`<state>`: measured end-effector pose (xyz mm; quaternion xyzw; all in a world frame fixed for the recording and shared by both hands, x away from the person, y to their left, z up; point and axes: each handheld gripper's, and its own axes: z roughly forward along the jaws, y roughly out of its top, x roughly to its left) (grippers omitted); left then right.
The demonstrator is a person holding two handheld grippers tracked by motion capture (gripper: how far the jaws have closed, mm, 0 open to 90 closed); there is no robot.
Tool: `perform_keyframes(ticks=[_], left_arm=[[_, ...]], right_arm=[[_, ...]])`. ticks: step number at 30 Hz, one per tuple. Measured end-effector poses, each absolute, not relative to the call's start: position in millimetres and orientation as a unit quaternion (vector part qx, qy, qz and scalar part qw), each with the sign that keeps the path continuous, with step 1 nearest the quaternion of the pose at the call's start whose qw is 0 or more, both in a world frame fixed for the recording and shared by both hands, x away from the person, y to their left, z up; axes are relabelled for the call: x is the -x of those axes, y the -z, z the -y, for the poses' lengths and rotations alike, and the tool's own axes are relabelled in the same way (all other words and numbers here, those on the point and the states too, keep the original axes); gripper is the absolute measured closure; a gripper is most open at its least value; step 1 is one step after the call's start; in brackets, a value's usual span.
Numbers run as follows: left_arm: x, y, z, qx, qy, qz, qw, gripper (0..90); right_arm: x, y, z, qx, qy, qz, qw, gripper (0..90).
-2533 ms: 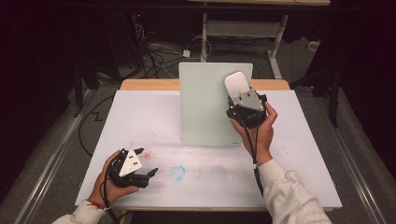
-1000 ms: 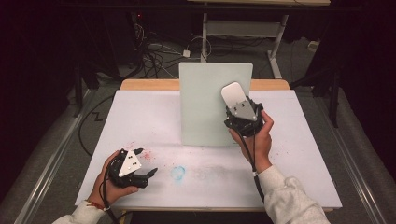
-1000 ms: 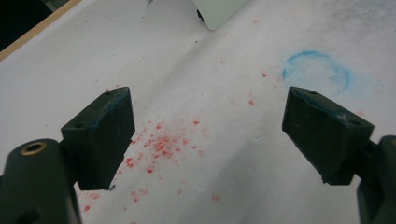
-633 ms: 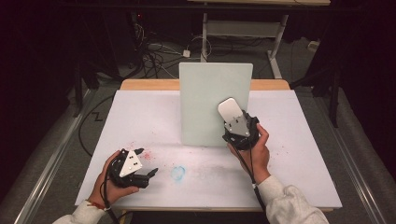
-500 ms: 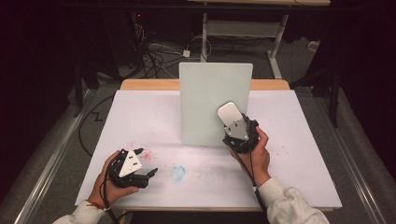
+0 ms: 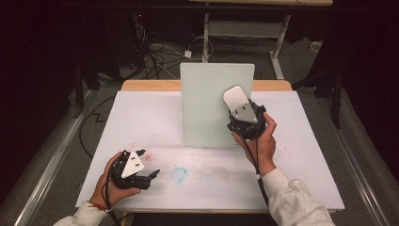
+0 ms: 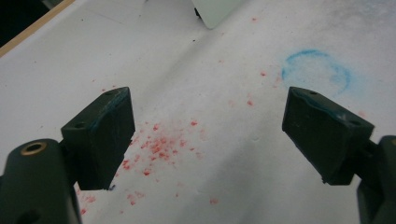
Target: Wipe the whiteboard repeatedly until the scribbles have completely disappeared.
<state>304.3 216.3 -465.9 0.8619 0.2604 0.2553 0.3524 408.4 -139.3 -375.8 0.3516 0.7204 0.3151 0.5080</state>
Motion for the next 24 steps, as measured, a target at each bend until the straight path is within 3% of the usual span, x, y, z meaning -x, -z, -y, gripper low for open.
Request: perform_keyframes(ticks=[5, 9, 17, 24], left_arm=[[-305, 466, -218, -0.860, -0.256, -0.263, 0.354, 16.3], [-303, 466, -219, -0.860, -0.256, -0.263, 0.355, 16.3], [-303, 465, -220, -0.860, -0.258, -0.264, 0.352, 16.3], [-303, 465, -218, -0.862, -0.259, -0.261, 0.348, 16.3]], right_arm=[[-421, 343, 136, -0.362, -0.330, -0.706, 0.511, 31.0], [-424, 336, 137, -0.366, -0.336, -0.705, 0.507, 31.0], [-420, 342, 157, -0.393, -0.349, -0.690, 0.497, 30.9], [-404, 385, 160, -0.368, -0.319, -0.719, 0.497, 30.9]])
